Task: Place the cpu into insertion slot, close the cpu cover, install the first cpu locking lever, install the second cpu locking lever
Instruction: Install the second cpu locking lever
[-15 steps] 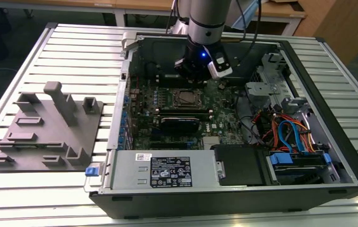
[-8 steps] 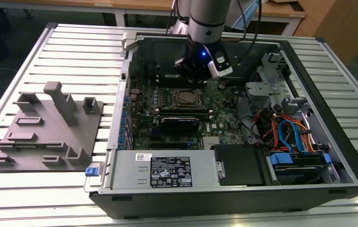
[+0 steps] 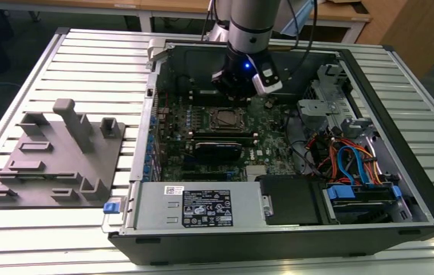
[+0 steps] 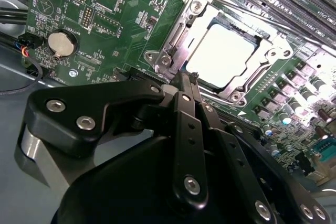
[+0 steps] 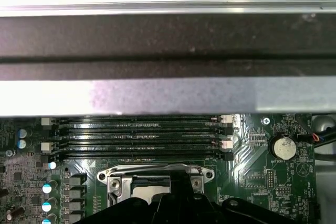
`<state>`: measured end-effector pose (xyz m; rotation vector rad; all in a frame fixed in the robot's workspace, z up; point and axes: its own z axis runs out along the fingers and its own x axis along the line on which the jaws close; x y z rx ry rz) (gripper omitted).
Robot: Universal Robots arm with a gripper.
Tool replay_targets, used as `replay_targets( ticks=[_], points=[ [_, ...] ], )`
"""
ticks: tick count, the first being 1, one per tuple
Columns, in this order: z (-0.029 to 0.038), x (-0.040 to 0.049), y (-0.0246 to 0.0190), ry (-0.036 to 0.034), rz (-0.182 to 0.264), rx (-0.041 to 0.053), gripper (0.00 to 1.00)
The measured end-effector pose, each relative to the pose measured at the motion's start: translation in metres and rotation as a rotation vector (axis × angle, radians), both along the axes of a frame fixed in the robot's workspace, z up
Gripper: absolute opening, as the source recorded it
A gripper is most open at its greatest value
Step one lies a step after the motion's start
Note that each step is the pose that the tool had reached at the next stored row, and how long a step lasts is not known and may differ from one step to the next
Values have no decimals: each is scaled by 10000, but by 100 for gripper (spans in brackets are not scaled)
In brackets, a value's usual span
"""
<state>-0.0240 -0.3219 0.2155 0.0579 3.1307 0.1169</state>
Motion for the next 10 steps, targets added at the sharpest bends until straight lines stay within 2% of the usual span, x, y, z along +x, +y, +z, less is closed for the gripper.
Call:
replay_targets(
  ticks=[4, 10],
  points=[
    [0, 0, -15, 0, -1, 0, 11],
    [0, 0, -16, 0, -1, 0, 11]
  ],
)
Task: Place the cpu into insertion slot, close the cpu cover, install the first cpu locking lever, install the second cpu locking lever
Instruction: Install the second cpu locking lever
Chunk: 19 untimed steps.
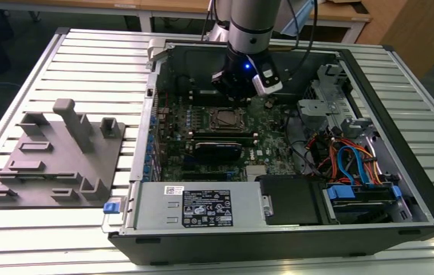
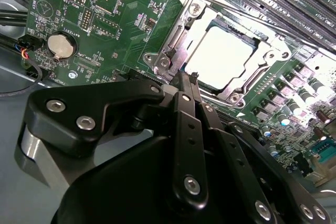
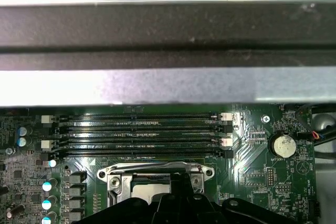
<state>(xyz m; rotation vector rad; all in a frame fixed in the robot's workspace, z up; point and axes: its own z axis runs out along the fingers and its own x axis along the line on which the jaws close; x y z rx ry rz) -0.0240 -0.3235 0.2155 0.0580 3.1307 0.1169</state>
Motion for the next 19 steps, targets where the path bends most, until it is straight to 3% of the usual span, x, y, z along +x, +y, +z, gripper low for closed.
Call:
replay_targets(
  ticks=[12, 19],
  points=[
    [65, -2, 0, -1, 0, 2, 11],
    [64, -5, -44, 0, -1, 0, 11]
  ],
)
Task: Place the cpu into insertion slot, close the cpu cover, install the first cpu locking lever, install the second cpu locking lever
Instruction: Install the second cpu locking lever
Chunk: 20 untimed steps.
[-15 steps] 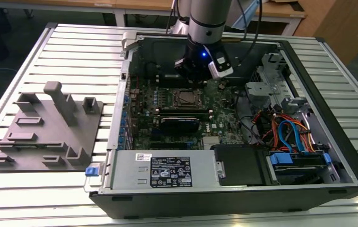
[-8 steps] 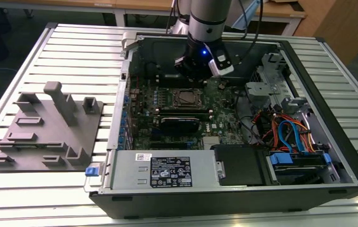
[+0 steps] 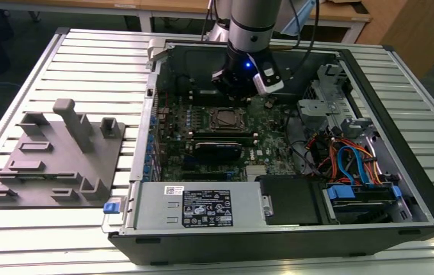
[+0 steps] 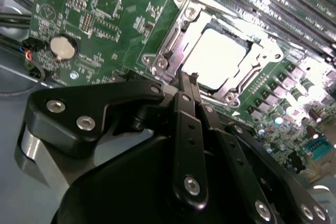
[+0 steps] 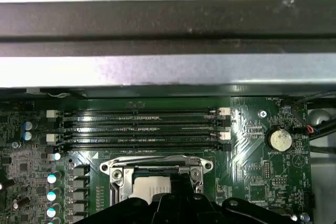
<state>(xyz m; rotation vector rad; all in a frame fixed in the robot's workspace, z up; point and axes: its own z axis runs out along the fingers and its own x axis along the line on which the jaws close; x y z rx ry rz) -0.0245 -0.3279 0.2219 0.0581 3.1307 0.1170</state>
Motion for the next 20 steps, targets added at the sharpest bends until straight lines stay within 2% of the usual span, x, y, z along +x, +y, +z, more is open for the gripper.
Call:
replay_targets(
  ticks=[20],
  points=[
    [11, -8, -3, 5, 0, -4, 11]
  ],
)
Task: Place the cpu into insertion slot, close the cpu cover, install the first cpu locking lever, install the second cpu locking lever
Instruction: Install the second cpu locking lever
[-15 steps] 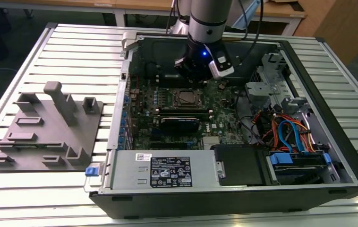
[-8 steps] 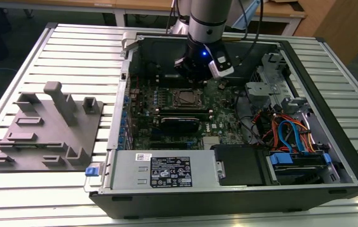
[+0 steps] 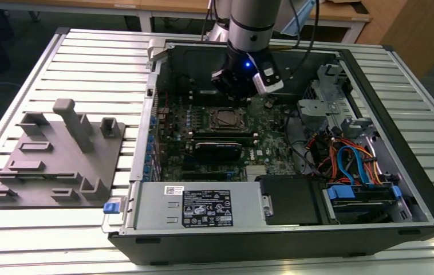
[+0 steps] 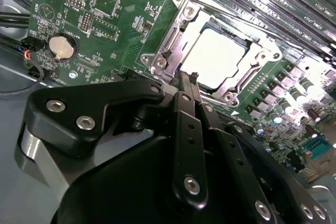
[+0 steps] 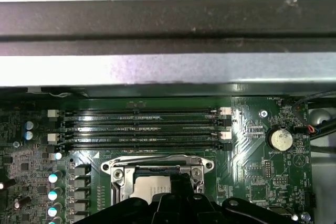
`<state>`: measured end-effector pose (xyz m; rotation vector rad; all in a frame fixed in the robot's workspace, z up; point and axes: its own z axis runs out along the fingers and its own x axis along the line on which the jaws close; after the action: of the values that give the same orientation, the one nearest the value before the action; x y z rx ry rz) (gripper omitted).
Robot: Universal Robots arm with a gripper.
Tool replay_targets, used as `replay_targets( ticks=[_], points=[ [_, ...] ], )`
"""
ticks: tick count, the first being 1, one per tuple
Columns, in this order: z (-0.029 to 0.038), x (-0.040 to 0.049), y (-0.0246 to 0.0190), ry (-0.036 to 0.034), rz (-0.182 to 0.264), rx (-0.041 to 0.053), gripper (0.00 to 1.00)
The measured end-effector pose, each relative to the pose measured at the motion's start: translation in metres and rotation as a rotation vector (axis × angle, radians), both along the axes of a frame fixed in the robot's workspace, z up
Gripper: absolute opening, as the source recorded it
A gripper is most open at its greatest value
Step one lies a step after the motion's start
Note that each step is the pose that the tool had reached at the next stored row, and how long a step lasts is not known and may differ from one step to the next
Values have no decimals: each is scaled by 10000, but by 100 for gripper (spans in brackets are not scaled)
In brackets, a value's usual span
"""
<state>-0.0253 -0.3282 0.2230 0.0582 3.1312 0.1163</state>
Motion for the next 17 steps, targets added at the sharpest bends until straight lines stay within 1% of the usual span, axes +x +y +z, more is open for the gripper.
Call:
replay_targets(
  ticks=[1, 2, 5, 6, 9, 10, 11, 15, 17],
  points=[
    [17, 0, 0, 0, -1, 1, 11],
    [53, 0, 0, -1, -1, -2, 11],
    [182, 1, 0, -1, 2, -26, 11],
    [198, 1, -1, 0, 1, -28, 11],
    [200, 1, -11, 9, 1, -28, 11],
    [200, 1, -25, 13, 1, -29, 11],
    [199, 1, -48, 16, 1, -29, 11],
    [194, 1, -154, 20, 1, -28, 11],
    [194, 1, -182, 20, 2, -28, 11]
  ],
)
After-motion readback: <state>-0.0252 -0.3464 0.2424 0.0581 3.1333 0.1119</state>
